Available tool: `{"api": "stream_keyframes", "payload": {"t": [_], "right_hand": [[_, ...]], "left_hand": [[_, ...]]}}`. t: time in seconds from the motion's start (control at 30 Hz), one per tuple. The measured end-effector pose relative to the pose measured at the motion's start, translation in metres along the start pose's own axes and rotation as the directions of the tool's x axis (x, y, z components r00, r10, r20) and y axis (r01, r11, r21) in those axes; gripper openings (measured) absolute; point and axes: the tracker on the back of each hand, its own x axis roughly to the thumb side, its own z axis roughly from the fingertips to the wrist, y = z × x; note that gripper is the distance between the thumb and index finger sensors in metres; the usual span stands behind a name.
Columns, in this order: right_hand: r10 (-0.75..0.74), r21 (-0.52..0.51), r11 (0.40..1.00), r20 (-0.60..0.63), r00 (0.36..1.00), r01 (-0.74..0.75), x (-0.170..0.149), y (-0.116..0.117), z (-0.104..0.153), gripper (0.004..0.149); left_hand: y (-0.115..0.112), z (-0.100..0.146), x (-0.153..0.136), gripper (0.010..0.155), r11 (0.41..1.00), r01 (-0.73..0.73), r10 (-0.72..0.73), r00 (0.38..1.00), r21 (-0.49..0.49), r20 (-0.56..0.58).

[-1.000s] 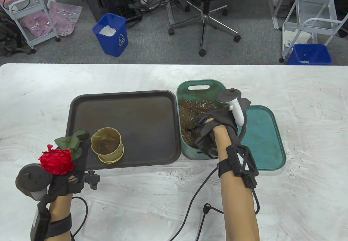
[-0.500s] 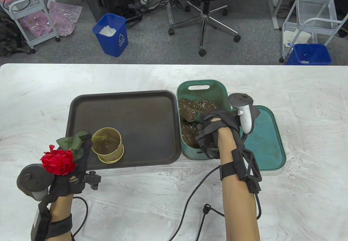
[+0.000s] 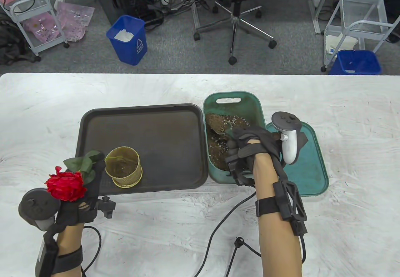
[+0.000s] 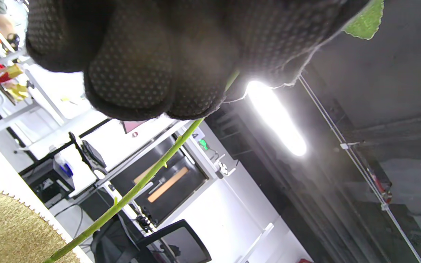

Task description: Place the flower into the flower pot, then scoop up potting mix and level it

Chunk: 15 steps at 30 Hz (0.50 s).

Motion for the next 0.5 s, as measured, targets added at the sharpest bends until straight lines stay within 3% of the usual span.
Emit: {"api": "stream_keyframes", "payload": {"t": [0.37, 0.5], "right_hand": [[-0.098, 0.040, 0.995, 0.080, 0.992, 0.095, 0.007, 0.016, 0.021, 0.053], [-0.114, 0.101, 0.990, 0.113, 0.987, 0.103, 0.011, 0.027, 0.028, 0.053]], "left_hand": [[0.000, 0.000, 0.000, 0.043, 1.000, 0.005, -0.005, 1.000, -0.004, 0.007], [0.000, 0.000, 0.000, 0.043, 1.000, 0.005, -0.005, 1.000, -0.005, 0.008]]}}
